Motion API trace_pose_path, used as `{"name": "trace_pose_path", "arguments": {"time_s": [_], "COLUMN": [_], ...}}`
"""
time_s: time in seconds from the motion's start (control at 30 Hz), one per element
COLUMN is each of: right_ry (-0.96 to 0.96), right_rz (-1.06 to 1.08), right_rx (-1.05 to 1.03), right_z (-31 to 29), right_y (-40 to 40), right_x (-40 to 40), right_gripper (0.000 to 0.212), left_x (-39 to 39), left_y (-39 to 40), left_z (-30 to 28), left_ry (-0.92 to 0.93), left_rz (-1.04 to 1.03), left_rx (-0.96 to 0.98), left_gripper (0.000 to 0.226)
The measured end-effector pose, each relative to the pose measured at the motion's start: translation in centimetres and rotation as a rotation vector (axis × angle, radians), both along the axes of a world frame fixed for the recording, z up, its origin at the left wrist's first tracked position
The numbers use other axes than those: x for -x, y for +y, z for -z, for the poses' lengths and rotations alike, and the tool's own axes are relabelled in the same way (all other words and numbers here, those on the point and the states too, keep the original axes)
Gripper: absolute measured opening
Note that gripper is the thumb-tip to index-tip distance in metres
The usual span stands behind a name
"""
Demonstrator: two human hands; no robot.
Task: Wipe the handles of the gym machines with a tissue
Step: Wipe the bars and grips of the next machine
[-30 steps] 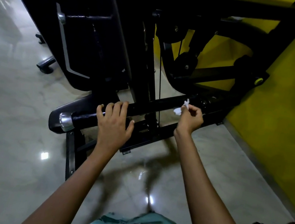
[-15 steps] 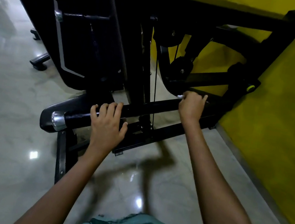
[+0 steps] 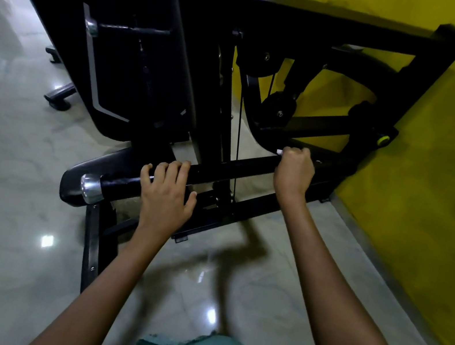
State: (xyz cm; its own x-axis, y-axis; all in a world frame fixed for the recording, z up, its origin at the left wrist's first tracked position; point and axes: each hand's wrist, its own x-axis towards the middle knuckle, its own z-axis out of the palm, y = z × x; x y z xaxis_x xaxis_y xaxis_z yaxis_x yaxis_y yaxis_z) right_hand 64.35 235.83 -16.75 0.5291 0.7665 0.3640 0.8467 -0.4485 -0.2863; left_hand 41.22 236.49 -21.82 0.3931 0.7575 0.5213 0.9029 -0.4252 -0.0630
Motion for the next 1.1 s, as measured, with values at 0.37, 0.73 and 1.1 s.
{"name": "trace_pose_path", "arguments": {"time_s": [0.37, 0.73, 1.1], "right_ry": [0.045, 0.473, 0.457], "right_rz": [-0.024, -0.09, -0.199], "right_rx": [-0.034, -0.08, -0.088], "right_z": [0.1, 1.2, 1.4], "right_y": [-0.5, 0.2, -0.3], "right_x": [-0.2, -1.7, 0.6], "right_gripper": [0.024, 0.014, 0.02], "left_x": [0.1, 0.1, 0.2], "left_y": [0.0, 0.0, 0.0], "left_z": [0.0, -0.2, 0.0], "left_ry": [0.009, 0.014, 0.004], "left_rz": [0.0, 0.014, 0.019], "left_rx": [0.021, 0.022, 0.019], "left_gripper": [0.057, 0.059, 0.06]}}
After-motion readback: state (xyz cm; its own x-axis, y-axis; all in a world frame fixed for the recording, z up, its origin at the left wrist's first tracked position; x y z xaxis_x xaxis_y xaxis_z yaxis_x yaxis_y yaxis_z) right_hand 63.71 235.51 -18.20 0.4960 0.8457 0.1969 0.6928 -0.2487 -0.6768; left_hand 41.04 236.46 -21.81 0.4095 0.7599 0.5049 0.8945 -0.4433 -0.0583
